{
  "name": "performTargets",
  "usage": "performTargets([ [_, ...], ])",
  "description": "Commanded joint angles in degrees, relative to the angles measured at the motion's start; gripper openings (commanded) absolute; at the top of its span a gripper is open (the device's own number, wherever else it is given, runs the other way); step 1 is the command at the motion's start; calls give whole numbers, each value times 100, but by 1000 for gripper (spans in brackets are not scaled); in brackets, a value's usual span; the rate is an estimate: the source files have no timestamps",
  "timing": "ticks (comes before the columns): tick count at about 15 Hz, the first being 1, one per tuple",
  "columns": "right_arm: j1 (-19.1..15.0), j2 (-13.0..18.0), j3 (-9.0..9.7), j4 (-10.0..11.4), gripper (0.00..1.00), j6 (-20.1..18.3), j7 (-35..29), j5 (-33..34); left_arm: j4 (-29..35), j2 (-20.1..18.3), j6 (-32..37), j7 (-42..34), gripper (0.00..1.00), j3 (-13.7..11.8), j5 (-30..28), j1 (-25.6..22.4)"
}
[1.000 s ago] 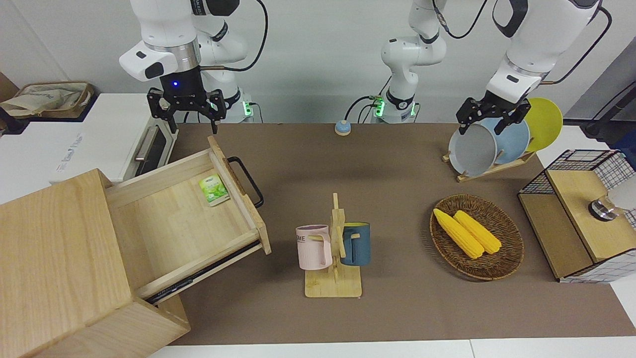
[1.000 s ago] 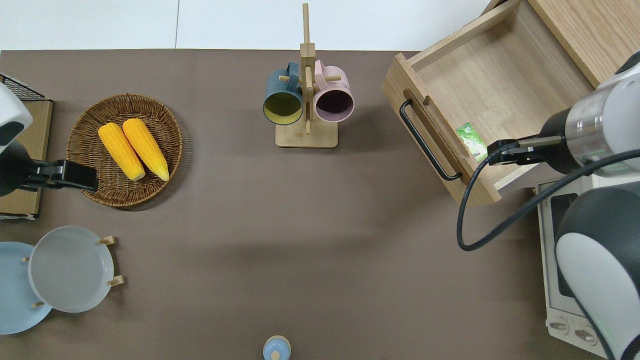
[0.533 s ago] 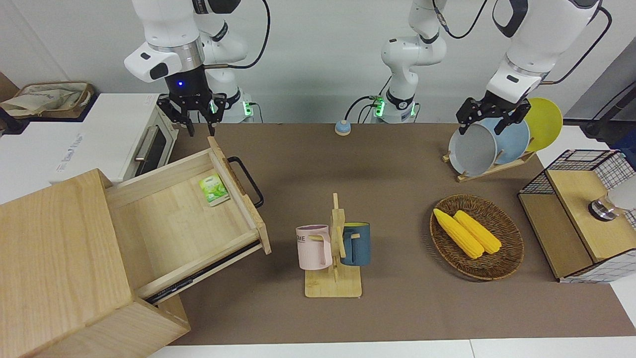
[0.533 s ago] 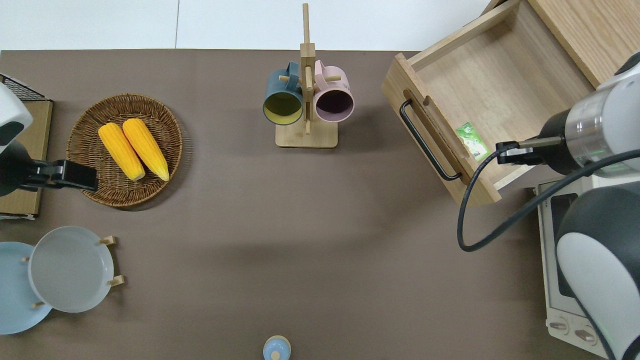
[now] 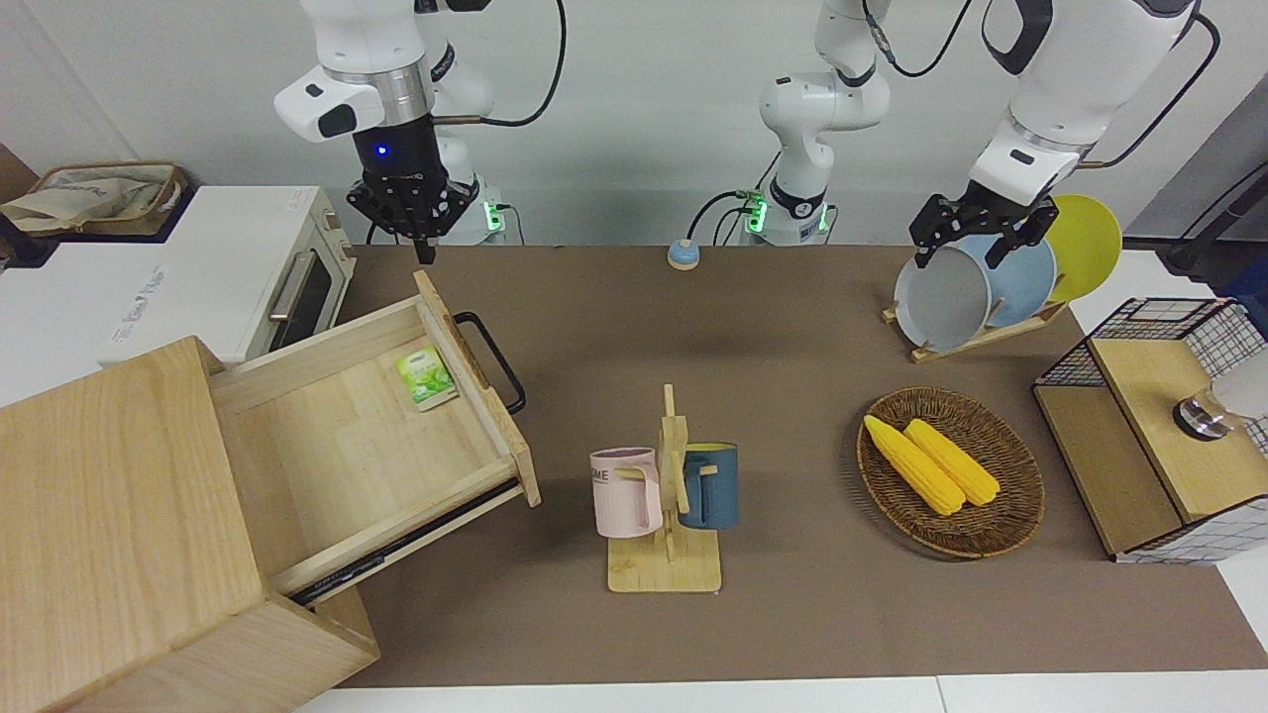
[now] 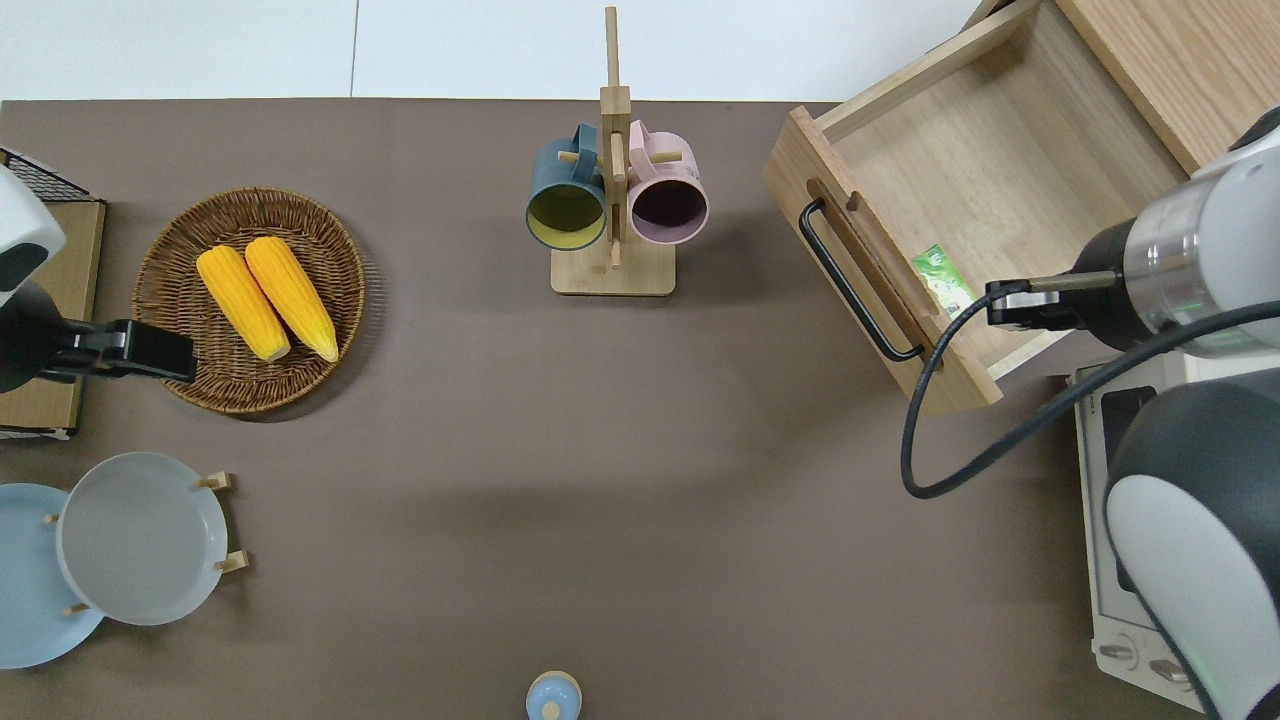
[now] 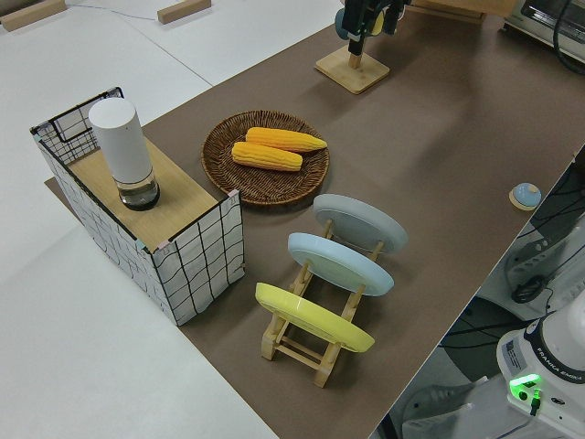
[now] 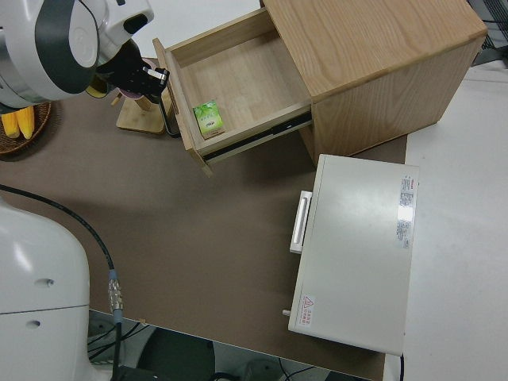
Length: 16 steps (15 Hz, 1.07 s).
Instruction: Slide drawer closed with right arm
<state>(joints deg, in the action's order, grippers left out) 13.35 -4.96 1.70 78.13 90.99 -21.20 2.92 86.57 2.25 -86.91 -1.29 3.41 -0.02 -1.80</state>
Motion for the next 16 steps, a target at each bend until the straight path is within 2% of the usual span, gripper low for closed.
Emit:
performTargets([
  [1,430,-57,6,-8,0,313,-1068,-116,-140,65,113,-55,993,37,98,-22],
  [7,950,-452,14,44,0,788,-2764,-169,-149,65,113,-55,993,37,98,-22],
  [13,976,-988,6,325,0,991,-4443,-169,-149,65,113,-55,993,37,98,-22],
  [16,907,-1086,6,597,0,1236,-5243,-169,-149,74,113,-55,993,37,98,-22],
])
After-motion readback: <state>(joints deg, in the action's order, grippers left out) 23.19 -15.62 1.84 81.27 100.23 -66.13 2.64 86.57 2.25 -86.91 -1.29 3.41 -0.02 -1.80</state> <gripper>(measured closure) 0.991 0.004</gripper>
